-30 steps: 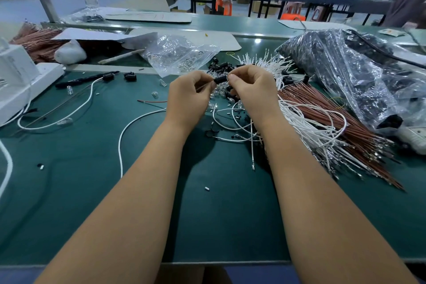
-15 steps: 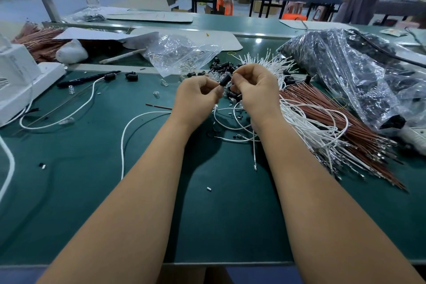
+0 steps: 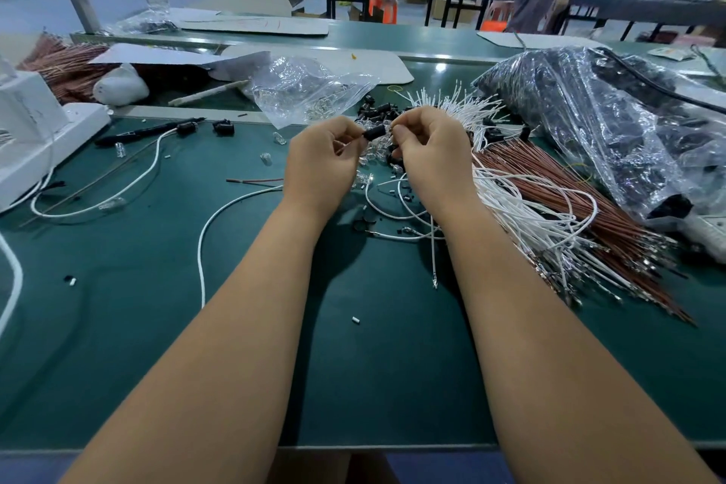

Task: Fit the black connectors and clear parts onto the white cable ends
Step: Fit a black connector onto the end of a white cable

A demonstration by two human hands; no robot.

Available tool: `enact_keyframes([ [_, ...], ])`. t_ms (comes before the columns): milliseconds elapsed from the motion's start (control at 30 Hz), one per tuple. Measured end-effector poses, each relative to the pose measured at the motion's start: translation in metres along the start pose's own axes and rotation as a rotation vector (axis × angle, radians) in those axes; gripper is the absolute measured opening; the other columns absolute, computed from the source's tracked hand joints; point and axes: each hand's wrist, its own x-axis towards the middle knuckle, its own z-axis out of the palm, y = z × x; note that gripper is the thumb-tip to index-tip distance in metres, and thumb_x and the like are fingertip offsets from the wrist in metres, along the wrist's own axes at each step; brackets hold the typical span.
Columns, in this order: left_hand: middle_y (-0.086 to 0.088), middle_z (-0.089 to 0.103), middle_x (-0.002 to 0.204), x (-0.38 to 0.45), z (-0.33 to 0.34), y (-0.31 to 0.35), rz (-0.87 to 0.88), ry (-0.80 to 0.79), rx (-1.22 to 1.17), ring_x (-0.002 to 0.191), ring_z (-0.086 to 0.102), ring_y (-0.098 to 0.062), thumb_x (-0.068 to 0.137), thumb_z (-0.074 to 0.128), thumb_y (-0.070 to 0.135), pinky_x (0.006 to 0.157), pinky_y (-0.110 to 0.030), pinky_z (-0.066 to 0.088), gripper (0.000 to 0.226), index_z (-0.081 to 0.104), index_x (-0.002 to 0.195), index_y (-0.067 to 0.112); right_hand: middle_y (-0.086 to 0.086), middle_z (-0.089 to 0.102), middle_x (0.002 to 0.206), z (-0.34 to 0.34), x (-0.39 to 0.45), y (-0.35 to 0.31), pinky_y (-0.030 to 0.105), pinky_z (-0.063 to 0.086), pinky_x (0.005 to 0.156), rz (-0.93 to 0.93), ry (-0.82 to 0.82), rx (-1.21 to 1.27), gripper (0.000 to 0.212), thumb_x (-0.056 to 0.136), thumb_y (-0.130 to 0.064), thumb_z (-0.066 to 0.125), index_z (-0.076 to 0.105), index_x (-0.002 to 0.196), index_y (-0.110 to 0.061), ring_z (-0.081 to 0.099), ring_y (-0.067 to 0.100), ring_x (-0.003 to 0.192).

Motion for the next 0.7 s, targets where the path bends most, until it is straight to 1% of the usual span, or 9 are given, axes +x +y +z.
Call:
enact_keyframes([
  [133, 0.012, 0.049, 0.056, -0.0003, 0.0009, 0.0021, 0.003, -0.015, -0.032, 0.048, 0.040, -0.003, 0.088, 0.065, 0.012, 0.050, -0.015, 0.030, 0.005, 0.068, 0.085, 0.009, -0.006, 0.061, 0.073, 0.0008, 0.0009, 0.0006, 0.042, 0.055, 0.075, -0.010, 0.022, -0.015, 0.013, 0.092, -0.007, 0.059, 0.061, 0.085, -0.018, 0.066, 0.024, 0.075],
  [333, 0.008, 0.053, 0.063, -0.0021, 0.0010, 0.0041, 0.043, -0.037, 0.003, 0.059, 0.047, -0.006, 0.090, 0.064, 0.020, 0.058, -0.018, 0.040, 0.011, 0.061, 0.082, 0.013, -0.001, 0.065, 0.074, 0.0009, 0.0015, 0.0009, 0.043, 0.056, 0.073, -0.021, 0.047, -0.014, 0.012, 0.091, -0.010, 0.062, 0.063, 0.084, -0.020, 0.067, 0.024, 0.072],
  [467, 0.007, 0.054, 0.064, -0.0026, 0.0009, 0.0047, 0.031, -0.050, -0.015, 0.060, 0.048, -0.006, 0.090, 0.063, 0.018, 0.060, -0.020, 0.041, 0.007, 0.061, 0.084, 0.017, 0.000, 0.067, 0.075, 0.0004, 0.0012, 0.0018, 0.043, 0.056, 0.073, -0.027, 0.049, -0.025, 0.008, 0.090, -0.010, 0.063, 0.068, 0.087, -0.016, 0.068, 0.023, 0.072],
  [533, 0.005, 0.056, 0.065, -0.0024, 0.0008, 0.0052, 0.016, -0.040, -0.024, 0.061, 0.051, -0.010, 0.090, 0.063, 0.018, 0.062, -0.024, 0.044, 0.005, 0.064, 0.086, 0.015, 0.001, 0.068, 0.075, 0.0004, 0.0006, 0.0018, 0.044, 0.056, 0.073, -0.040, 0.043, -0.034, 0.009, 0.089, -0.010, 0.063, 0.071, 0.089, -0.012, 0.067, 0.022, 0.072],
  [567, 0.002, 0.058, 0.066, -0.0020, 0.0005, 0.0054, 0.008, -0.034, -0.023, 0.062, 0.055, -0.014, 0.091, 0.062, 0.018, 0.064, -0.028, 0.048, 0.007, 0.064, 0.087, 0.013, 0.001, 0.068, 0.075, 0.0010, 0.0000, 0.0016, 0.043, 0.056, 0.072, -0.050, 0.036, -0.039, 0.011, 0.089, -0.009, 0.062, 0.072, 0.091, -0.011, 0.067, 0.021, 0.071],
  [633, -0.006, 0.063, 0.071, -0.0011, -0.0003, 0.0057, -0.018, -0.030, -0.023, 0.068, 0.061, -0.026, 0.091, 0.061, 0.018, 0.070, -0.041, 0.055, 0.010, 0.066, 0.088, 0.009, -0.003, 0.067, 0.075, 0.0020, -0.0018, 0.0014, 0.039, 0.056, 0.072, -0.081, 0.024, -0.065, 0.015, 0.088, -0.008, 0.061, 0.074, 0.094, -0.010, 0.065, 0.017, 0.071],
  [700, -0.007, 0.064, 0.074, 0.0000, -0.0019, 0.0059, -0.039, -0.038, -0.027, 0.072, 0.063, -0.030, 0.091, 0.061, 0.018, 0.073, -0.047, 0.055, 0.010, 0.066, 0.089, 0.009, -0.006, 0.067, 0.077, 0.0024, -0.0032, 0.0014, 0.032, 0.055, 0.073, -0.111, 0.023, -0.082, 0.015, 0.088, -0.010, 0.064, 0.075, 0.098, -0.009, 0.064, 0.011, 0.071],
])
